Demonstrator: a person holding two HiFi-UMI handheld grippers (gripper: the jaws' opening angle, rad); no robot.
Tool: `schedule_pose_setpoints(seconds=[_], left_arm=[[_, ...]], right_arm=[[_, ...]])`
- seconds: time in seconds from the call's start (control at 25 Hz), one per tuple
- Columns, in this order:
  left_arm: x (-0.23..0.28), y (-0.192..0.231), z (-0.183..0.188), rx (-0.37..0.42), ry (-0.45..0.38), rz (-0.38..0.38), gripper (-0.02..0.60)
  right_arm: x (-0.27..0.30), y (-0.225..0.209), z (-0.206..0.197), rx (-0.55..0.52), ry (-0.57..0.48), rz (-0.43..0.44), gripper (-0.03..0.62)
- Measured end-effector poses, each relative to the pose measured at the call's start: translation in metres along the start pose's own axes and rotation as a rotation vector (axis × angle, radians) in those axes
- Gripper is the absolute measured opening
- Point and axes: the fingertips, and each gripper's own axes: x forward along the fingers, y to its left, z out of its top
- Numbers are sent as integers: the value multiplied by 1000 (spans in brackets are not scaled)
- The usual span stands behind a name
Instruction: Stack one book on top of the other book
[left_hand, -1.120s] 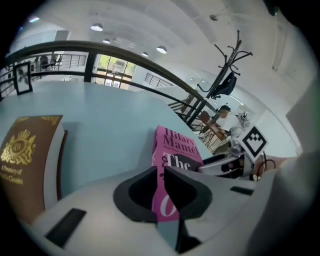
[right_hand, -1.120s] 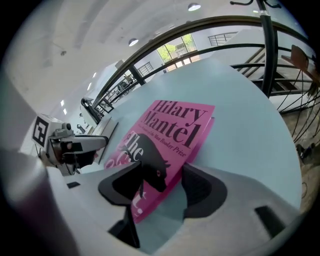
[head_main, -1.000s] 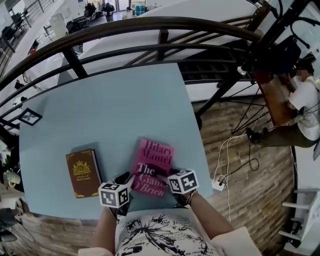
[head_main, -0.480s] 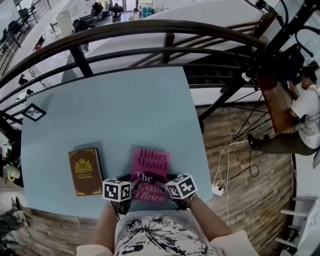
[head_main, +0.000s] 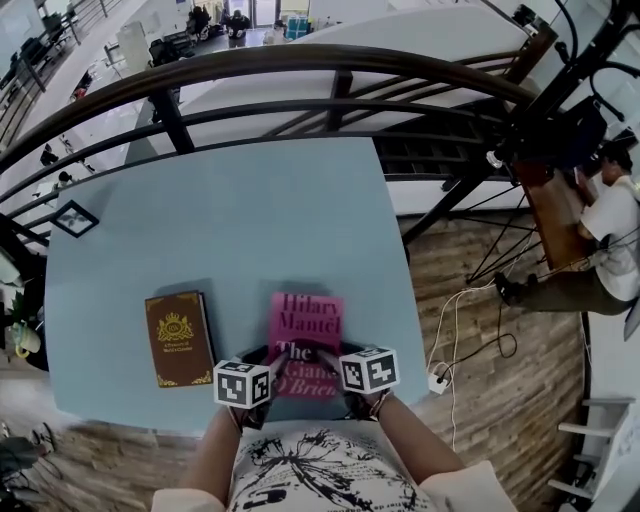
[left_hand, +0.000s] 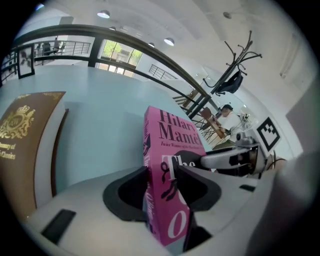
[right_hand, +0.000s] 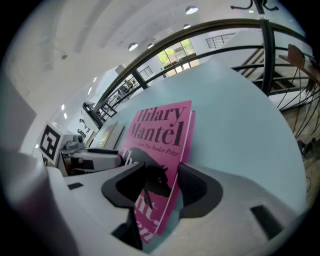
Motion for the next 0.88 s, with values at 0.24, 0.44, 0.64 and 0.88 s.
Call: schedule_pose_setpoints(seconds=[0.24,0.44,0.64,0.88], left_arm=[[-44,16,5,-8,-67,-6,175],[-106,53,7,-16,-118,34,173],[-172,99,7,-55,-182,67,164],[-217,155,4,-104,-235,90,160]], right_arm=[[-6,45,22,-7,-66,-23,182],[9,112,31,-9,-92,10,179],[31,185,47,-82,-77,73,179],[67,252,59,-139,-71,100,179]])
